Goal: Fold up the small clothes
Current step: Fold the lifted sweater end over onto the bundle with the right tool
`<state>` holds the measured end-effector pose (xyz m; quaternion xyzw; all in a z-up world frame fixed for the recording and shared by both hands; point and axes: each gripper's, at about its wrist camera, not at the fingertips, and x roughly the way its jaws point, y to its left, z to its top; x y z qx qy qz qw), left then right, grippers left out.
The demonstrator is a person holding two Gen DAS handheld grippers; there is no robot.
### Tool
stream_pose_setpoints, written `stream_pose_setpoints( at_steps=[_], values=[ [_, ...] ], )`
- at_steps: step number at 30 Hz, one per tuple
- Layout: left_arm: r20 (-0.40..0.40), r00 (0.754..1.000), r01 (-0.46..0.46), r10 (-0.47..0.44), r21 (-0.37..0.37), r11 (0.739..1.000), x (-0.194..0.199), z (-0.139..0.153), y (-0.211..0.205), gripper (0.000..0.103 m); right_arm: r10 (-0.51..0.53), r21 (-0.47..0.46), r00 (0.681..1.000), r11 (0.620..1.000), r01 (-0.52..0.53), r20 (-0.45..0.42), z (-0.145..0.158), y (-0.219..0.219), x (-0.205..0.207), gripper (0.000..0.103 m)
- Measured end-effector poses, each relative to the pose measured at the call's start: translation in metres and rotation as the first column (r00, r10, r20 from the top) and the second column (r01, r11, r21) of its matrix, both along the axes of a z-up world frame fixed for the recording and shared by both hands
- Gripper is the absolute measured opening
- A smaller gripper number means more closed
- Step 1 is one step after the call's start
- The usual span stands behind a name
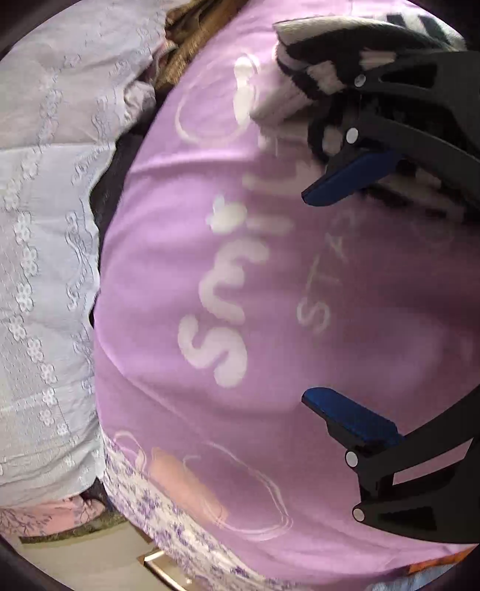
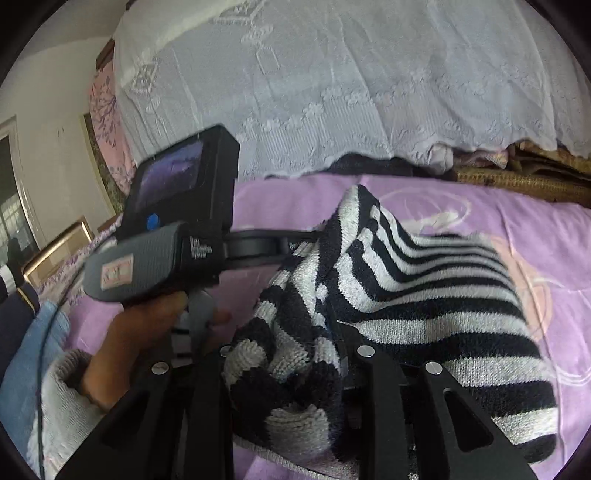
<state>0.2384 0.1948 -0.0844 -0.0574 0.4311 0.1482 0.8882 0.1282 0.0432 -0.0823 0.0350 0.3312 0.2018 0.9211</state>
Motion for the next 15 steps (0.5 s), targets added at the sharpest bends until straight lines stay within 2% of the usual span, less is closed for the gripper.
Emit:
stream_pose_setpoints(
  at_steps=[1,3,5,6,9,12,15],
  values=[
    [-0.021,0.999,-0.029,0.029,0.008,1.0,0.002,-0.004,0.005,0.096,0.014,-0.002,1.0,1.0,-0.014,-0.011,-0.007,0.002,0.001,0.028],
    [-0.032,0.998,-0.053,0.051,-0.055,0.997,0.002,-0.006,0.017,0.096,0.022,-0.009,1.0,1.0,-0.022,-0.008,-0.004,0.004,-0.001,0.03],
    [-0.026,0.997,-0.073,0.071,-0.075,0.994,-0.002,-0.002,0.025,0.096,0.043,-0.009,0.999,0.999,-0.043,-0.008,-0.004,0.004,-0.002,0.033],
    [-0.022,0.997,-0.078,0.077,-0.072,0.994,-0.004,0.0,0.027,0.096,0.056,-0.001,0.998,0.998,-0.056,-0.007,-0.004,0.003,-0.003,0.037],
    [-0.002,0.997,-0.079,0.079,-0.062,0.995,-0.013,0.009,0.028,0.096,0.141,0.044,0.99,0.989,-0.142,0.015,0.008,-0.001,-0.015,0.06],
    [0.025,0.997,-0.075,0.076,-0.055,0.996,-0.026,0.019,0.03,0.097,0.148,0.084,0.982,0.984,-0.158,0.116,0.029,-0.017,-0.043,0.062],
    [0.057,0.996,-0.058,0.063,-0.072,0.996,-0.043,0.032,0.03,0.097,0.132,0.118,0.978,0.981,-0.152,0.163,0.046,-0.043,-0.062,0.062]
  ],
)
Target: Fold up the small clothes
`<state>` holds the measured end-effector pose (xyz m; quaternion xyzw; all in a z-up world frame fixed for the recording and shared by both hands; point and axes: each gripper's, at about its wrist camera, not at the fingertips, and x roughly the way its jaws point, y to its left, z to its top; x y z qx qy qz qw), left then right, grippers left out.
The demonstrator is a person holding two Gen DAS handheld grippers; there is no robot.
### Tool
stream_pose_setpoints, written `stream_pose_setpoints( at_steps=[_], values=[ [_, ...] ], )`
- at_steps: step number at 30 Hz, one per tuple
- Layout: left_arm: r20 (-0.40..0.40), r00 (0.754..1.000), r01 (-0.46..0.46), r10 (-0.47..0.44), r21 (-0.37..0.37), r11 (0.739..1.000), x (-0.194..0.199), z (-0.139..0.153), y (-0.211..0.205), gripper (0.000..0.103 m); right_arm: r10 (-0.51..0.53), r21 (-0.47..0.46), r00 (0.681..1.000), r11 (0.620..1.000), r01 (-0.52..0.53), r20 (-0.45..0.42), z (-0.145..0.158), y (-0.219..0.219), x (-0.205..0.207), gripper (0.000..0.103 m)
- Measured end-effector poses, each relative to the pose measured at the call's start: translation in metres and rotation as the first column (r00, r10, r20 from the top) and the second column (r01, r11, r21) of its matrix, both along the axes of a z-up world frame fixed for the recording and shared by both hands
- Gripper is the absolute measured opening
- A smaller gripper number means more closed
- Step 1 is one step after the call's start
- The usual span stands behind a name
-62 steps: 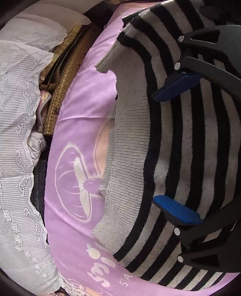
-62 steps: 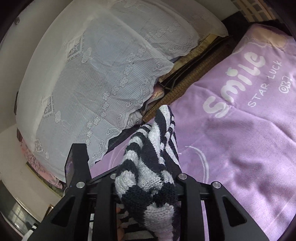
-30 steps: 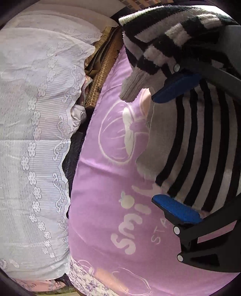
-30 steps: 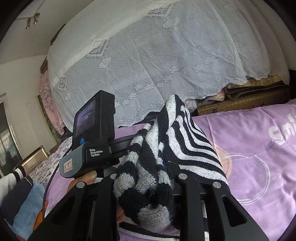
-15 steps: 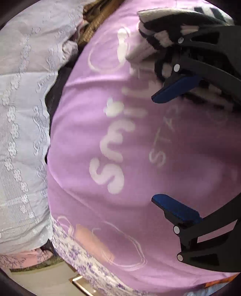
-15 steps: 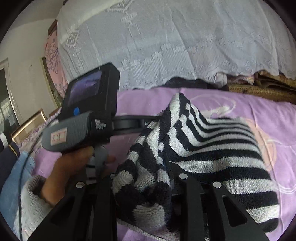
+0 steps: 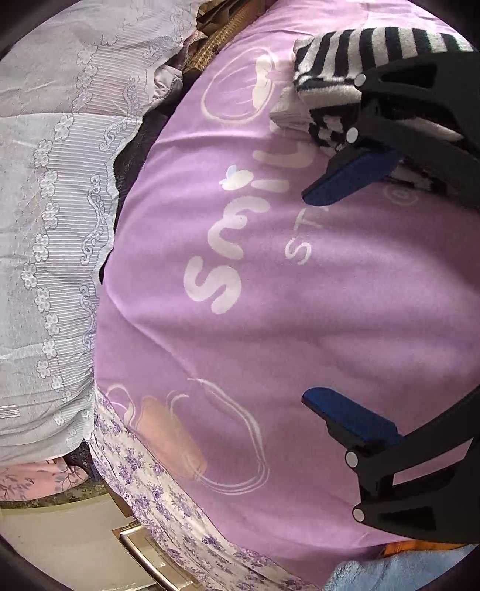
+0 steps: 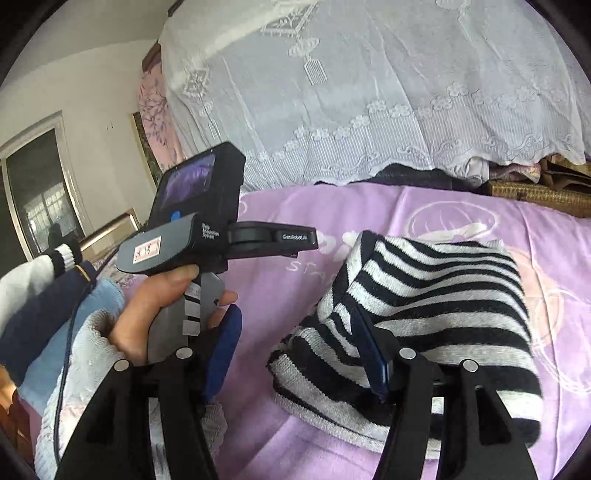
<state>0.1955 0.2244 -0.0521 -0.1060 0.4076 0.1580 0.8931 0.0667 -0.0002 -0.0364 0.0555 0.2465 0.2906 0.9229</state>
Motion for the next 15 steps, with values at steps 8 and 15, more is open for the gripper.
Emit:
stream_pose_setpoints(
  at_steps=[8,15],
  values=[
    [0.07,0.973,0.222,-0.221,-0.011,0.975,-0.049,0.03,-0.05,0.097,-0.214,0.083,0.977,0.973,0.214,-0.013,0.014,-0.084,-0.013,0.021],
    [-0.11,0.945,0.325,-0.308,0.207,0.923,-0.068,-0.021,-0.109,0.099,-0.209,-0.005,0.96,0.977,0.212,-0.188,-0.048,-0.094,0.009,0.014]
  ],
)
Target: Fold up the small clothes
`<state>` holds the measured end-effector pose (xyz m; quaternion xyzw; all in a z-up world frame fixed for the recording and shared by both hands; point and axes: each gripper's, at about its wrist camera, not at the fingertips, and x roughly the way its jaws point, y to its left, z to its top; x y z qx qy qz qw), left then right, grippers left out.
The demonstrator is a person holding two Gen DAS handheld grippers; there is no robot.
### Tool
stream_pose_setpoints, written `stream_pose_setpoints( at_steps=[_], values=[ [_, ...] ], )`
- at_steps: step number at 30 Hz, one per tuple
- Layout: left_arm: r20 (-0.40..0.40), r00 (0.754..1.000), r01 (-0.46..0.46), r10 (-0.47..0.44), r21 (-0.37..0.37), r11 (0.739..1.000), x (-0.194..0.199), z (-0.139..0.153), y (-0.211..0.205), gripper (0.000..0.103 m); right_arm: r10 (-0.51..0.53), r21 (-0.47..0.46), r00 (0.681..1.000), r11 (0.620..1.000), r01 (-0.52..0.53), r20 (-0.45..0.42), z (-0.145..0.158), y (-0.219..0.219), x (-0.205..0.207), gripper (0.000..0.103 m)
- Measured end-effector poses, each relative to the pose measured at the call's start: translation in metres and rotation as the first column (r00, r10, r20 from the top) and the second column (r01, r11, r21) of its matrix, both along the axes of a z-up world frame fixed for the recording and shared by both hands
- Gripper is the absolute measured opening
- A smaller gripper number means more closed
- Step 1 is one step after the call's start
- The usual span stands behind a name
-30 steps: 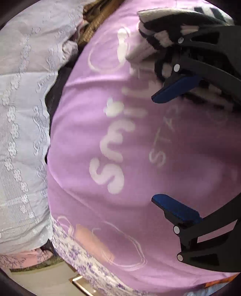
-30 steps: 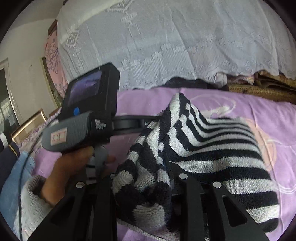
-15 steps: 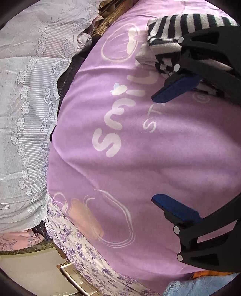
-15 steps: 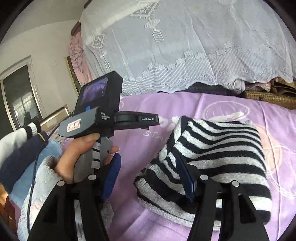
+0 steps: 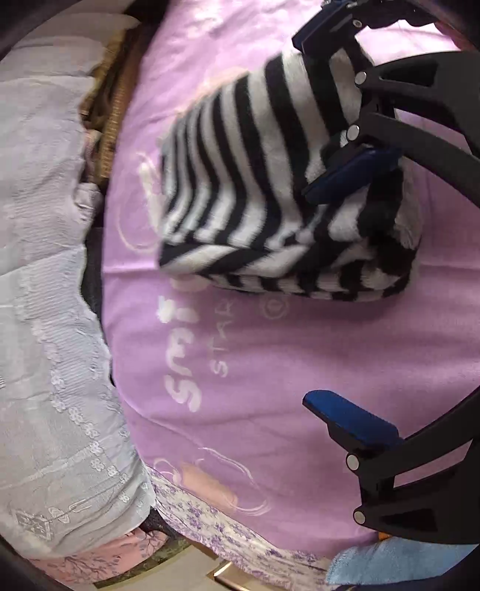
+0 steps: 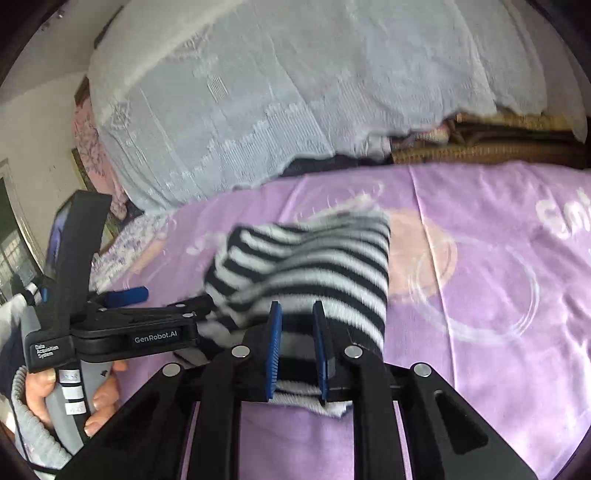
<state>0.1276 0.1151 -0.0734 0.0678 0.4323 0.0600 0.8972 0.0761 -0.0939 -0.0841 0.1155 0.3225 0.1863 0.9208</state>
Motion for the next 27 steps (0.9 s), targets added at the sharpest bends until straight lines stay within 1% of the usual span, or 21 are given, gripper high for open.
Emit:
stream_pose_setpoints(
  at_steps=[1,2,3,4,5,7,8,9,11,12,13,15,18,19,21,22,24,25,26,27],
  values=[
    [-0.009,1.0,-0.008,0.008,-0.018,1.0,0.001,-0.012,0.005,0.099,0.011,0.018,1.0,1.0,-0.011,-0.001,-0.007,0.0,0.0,0.012],
    [0.006,1.0,-0.019,0.019,-0.098,0.995,-0.002,-0.019,0.016,0.099,0.015,0.02,1.0,1.0,-0.014,-0.01,-0.007,-0.001,0.0,0.012],
    [-0.011,1.0,-0.031,0.03,-0.17,0.985,-0.002,-0.021,0.026,0.099,0.021,0.016,0.999,1.0,-0.021,-0.024,-0.005,0.0,0.001,0.012],
    [-0.03,0.999,-0.041,0.036,-0.216,0.975,-0.002,-0.022,0.033,0.099,0.026,0.014,0.999,1.0,-0.025,-0.028,-0.005,0.0,0.0,0.011],
    [-0.034,0.999,-0.042,0.035,-0.239,0.97,-0.003,-0.022,0.037,0.099,0.028,0.017,0.999,0.999,-0.028,-0.022,-0.007,-0.001,-0.001,0.011],
    [-0.018,0.999,-0.05,0.047,-0.253,0.966,-0.009,-0.02,0.038,0.099,0.033,0.024,0.999,0.999,-0.032,-0.021,-0.006,-0.003,-0.002,0.011],
    [-0.009,0.998,-0.057,0.056,-0.247,0.967,-0.011,-0.017,0.036,0.099,0.033,0.024,0.999,0.999,-0.033,-0.02,-0.003,-0.004,-0.004,0.011],
    [0.005,0.998,-0.059,0.062,-0.23,0.971,-0.014,-0.01,0.034,0.099,0.033,0.024,0.999,0.999,-0.033,-0.013,0.003,-0.006,-0.005,0.011],
    [0.059,0.996,-0.053,0.066,-0.198,0.979,-0.017,0.009,0.028,0.099,0.026,0.028,1.0,0.999,-0.027,0.015,0.018,-0.01,-0.002,0.011],
    [0.084,0.994,-0.051,0.069,-0.198,0.979,-0.017,0.019,0.027,0.099,0.016,0.029,0.999,0.999,-0.017,0.036,0.027,-0.012,0.0,0.013],
    [0.103,0.992,-0.047,0.069,-0.208,0.977,-0.015,0.029,0.026,0.099,0.006,0.027,0.999,1.0,-0.008,0.053,0.034,-0.014,0.004,0.013],
    [0.124,0.991,-0.028,0.058,-0.23,0.973,-0.003,0.044,0.022,0.099,-0.008,0.017,0.998,1.0,0.007,0.066,0.047,-0.015,0.022,0.013],
    [0.135,0.986,-0.07,0.098,-0.195,0.978,0.024,0.052,0.02,0.099,-0.03,0.05,0.998,0.998,0.028,0.05,0.055,-0.016,0.055,0.013],
    [0.127,0.985,-0.087,0.115,-0.203,0.975,0.035,0.05,0.022,0.099,-0.033,0.065,0.999,0.997,0.031,0.04,0.054,-0.015,0.065,0.013],
    [0.096,0.988,-0.09,0.118,-0.249,0.964,0.053,0.038,0.026,0.099,-0.035,0.075,0.999,0.997,0.034,0.013,0.045,-0.011,0.086,0.013],
    [0.063,0.991,-0.099,0.118,-0.246,0.964,0.064,0.026,0.028,0.099,-0.037,0.065,0.999,0.997,0.038,-0.011,0.038,-0.008,0.096,0.013],
    [-0.018,0.991,-0.132,0.131,-0.191,0.973,0.08,-0.007,0.032,0.099,-0.028,0.039,0.996,0.999,0.031,-0.084,0.011,-0.003,0.111,0.014],
    [-0.016,0.992,-0.124,0.124,-0.235,0.964,0.083,-0.019,0.039,0.099,-0.021,0.052,0.993,0.998,0.027,-0.114,-0.006,-0.003,0.117,0.013],
    [-0.023,0.992,-0.127,0.126,-0.309,0.943,0.084,-0.024,0.049,0.099,-0.018,0.083,0.994,0.996,0.027,-0.106,-0.014,-0.007,0.118,0.012],
    [-0.059,0.99,-0.141,0.129,-0.375,0.916,0.087,-0.025,0.058,0.099,-0.01,0.1,0.993,0.995,0.022,-0.12,-0.013,-0.009,0.119,0.011]
  ],
)
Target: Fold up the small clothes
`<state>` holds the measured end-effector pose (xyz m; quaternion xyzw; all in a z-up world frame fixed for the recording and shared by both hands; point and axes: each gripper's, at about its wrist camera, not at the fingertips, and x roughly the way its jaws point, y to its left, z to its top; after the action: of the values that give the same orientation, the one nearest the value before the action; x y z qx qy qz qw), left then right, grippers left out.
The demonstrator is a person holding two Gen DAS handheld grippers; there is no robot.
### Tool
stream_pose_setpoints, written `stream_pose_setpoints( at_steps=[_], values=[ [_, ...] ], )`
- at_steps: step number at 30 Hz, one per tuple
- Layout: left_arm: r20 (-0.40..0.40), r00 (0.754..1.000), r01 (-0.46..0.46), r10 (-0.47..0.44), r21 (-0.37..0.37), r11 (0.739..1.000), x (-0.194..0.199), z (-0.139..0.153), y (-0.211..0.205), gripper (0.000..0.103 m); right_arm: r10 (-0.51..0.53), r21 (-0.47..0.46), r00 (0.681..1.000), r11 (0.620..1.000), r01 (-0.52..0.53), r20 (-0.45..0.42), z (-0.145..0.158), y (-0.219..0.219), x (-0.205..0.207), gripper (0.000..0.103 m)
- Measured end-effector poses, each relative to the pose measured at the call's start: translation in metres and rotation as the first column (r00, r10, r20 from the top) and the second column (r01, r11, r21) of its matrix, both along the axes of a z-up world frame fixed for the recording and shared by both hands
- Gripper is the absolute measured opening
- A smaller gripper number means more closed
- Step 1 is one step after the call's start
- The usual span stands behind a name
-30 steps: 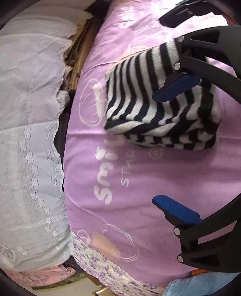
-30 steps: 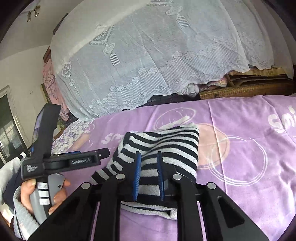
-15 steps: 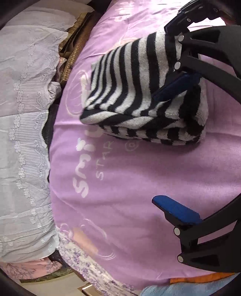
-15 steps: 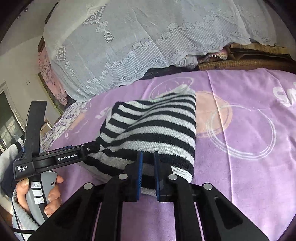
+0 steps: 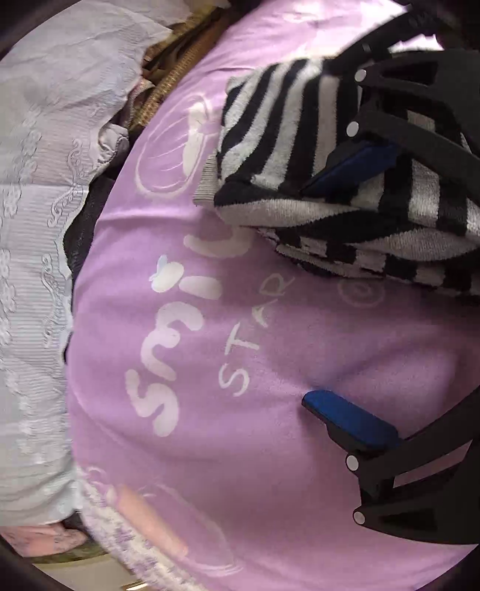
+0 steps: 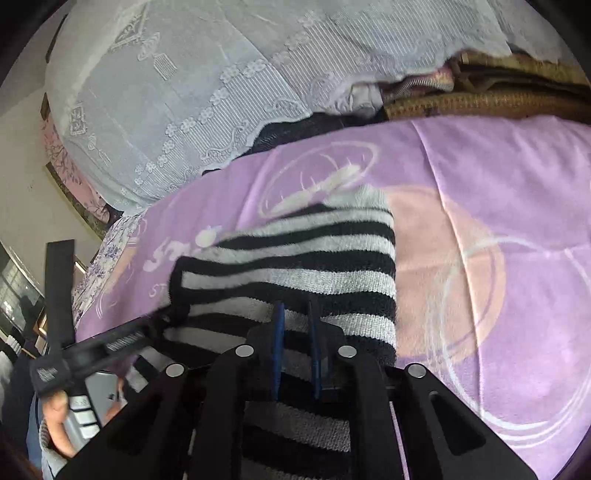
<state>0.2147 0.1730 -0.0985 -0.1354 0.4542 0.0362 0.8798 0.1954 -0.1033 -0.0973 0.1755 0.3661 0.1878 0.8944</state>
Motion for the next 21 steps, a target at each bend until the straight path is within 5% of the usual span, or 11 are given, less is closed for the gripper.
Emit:
stream_pose_setpoints(
  at_steps=[1,11,15,18,21],
  values=[
    [-0.009,1.0,-0.004,0.004,-0.026,1.0,0.001,0.001,0.003,0.099,0.01,0.001,1.0,1.0,-0.01,-0.011,0.003,0.0,0.001,0.011],
    [0.096,0.995,-0.046,0.033,0.143,0.989,-0.055,0.042,-0.01,0.099,0.014,-0.063,0.983,0.998,-0.002,0.185,0.045,-0.003,-0.08,0.016],
    [0.027,1.0,0.001,-0.006,0.163,0.987,-0.074,0.022,-0.013,0.099,0.065,-0.117,0.99,0.992,-0.05,0.127,0.027,0.002,-0.104,0.022],
    [0.031,0.999,-0.025,0.022,0.088,0.996,-0.086,0.002,-0.008,0.099,0.067,-0.156,0.985,0.987,-0.043,0.156,0.014,0.003,-0.115,0.022],
    [0.07,0.997,-0.038,0.024,0.2,0.979,-0.096,0.005,-0.022,0.099,0.067,-0.178,0.984,0.983,-0.038,0.162,0.015,0.005,-0.117,0.022]
  ],
)
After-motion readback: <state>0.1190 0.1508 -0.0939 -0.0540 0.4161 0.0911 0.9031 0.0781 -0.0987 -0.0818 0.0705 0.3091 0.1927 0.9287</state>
